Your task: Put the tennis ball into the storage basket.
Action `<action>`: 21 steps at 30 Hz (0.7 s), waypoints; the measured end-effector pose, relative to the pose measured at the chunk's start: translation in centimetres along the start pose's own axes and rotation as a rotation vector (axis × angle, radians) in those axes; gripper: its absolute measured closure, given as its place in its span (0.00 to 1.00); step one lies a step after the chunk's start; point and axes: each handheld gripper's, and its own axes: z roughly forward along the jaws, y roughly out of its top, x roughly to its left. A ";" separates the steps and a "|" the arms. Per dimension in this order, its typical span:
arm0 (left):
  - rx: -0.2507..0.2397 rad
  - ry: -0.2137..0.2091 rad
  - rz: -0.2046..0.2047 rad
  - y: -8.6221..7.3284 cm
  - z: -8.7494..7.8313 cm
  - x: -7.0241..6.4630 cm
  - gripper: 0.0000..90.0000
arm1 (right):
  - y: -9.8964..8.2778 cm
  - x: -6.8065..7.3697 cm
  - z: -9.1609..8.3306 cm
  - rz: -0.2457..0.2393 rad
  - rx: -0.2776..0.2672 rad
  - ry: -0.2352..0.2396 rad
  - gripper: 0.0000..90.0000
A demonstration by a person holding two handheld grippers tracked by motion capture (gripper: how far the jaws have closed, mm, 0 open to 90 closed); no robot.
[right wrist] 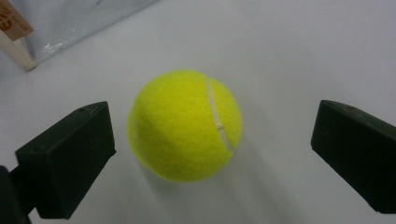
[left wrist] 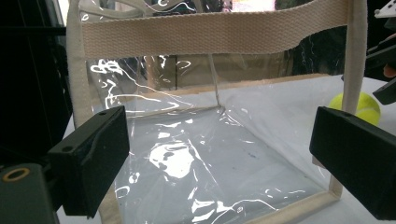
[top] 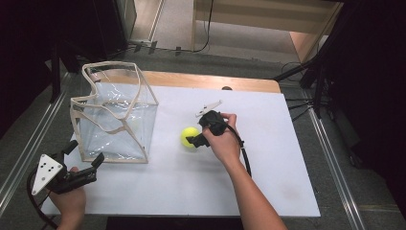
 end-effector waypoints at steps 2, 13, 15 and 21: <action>0.001 0.002 0.001 0.0 0.0 0.0 0.06 | 0.1 0.0 0.3 -0.002 0.020 0.003 0.00; -0.001 0.001 -0.001 0.0 0.0 0.0 0.06 | 0.7 0.0 1.5 -0.004 0.077 0.035 0.06; -0.002 0.000 -0.002 0.0 0.0 0.0 0.06 | 0.8 0.0 1.7 -0.013 0.093 0.049 0.06; -0.002 0.001 -0.002 0.0 0.0 0.0 0.06 | 1.1 0.1 2.5 0.001 0.141 0.085 0.06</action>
